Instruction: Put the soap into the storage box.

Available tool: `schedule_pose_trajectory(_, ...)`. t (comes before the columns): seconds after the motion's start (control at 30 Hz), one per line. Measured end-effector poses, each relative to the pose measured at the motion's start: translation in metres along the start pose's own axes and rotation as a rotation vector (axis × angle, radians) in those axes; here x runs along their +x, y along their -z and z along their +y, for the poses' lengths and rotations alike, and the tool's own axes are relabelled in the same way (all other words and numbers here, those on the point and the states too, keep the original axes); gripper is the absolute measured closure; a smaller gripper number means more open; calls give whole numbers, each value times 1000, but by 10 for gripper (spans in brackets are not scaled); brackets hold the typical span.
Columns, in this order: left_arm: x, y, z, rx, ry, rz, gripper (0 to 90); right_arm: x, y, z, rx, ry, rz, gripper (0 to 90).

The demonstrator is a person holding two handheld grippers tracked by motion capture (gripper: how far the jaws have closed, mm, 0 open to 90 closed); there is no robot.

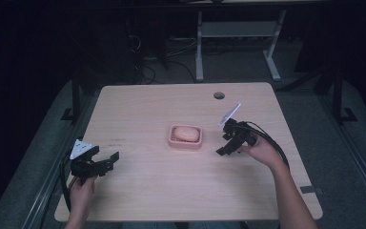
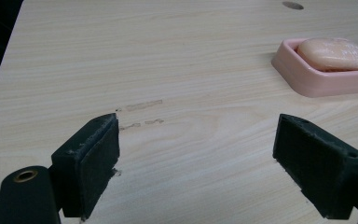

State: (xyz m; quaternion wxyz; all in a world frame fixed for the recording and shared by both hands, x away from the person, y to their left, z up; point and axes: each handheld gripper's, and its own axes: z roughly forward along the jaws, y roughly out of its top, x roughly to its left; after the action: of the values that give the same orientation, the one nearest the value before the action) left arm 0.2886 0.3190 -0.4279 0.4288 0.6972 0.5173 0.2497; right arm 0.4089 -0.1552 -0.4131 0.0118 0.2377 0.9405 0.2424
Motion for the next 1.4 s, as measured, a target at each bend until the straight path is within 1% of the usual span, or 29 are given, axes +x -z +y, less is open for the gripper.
schedule_pose_trajectory(0.1,0,0,0,1,0,0,142,0,1,-5,-3,-5,-1,238)
schedule_pose_trajectory(0.17,0,0,0,0,-1,1,142,0,0,-10,-1,-18,0,237)
schedule_pose_trajectory(0.27,0,0,0,2,0,0,143,0,0,-13,12,-22,3,237)
schedule_pose_trajectory(0.37,0,0,0,3,-1,1,142,0,1,-17,-1,-24,-3,237)
schedule_pose_trajectory(0.47,0,0,0,1,-3,-1,142,1,1,-22,0,-36,-2,237)
schedule_pose_trajectory(0.6,0,0,0,1,-2,-1,142,2,1,-26,-2,-35,-2,237)
schedule_pose_trajectory(0.63,0,0,-1,3,-2,0,143,3,2,-28,8,-40,-2,237)
schedule_pose_trajectory(0.7,0,0,0,5,-1,-1,142,3,2,-29,6,-36,-2,237)
schedule_pose_trajectory(0.77,-1,0,-1,-1,-1,-2,142,5,4,-31,-9,-37,-10,238)
schedule_pose_trajectory(0.9,0,-1,-1,0,-2,-2,142,7,3,-36,-10,-40,-9,237)
schedule_pose_trajectory(0.93,0,0,-1,4,-9,-3,142,7,2,-39,-10,-48,-6,237)
schedule_pose_trajectory(1.07,0,0,-1,5,-10,-5,143,7,1,-43,7,-58,-2,235)
schedule_pose_trajectory(1.13,-1,-1,-1,6,-11,-6,142,9,2,-45,-6,-55,-11,237)
schedule_pose_trajectory(1.2,-1,-1,-1,6,-11,-5,142,9,3,-48,-15,-60,-8,237)
schedule_pose_trajectory(1.37,-1,-1,-1,11,-13,-5,143,12,3,-54,-16,-70,-9,236)
schedule_pose_trajectory(1.4,-1,-1,-1,11,-17,-5,143,13,3,-57,-15,-65,-12,237)
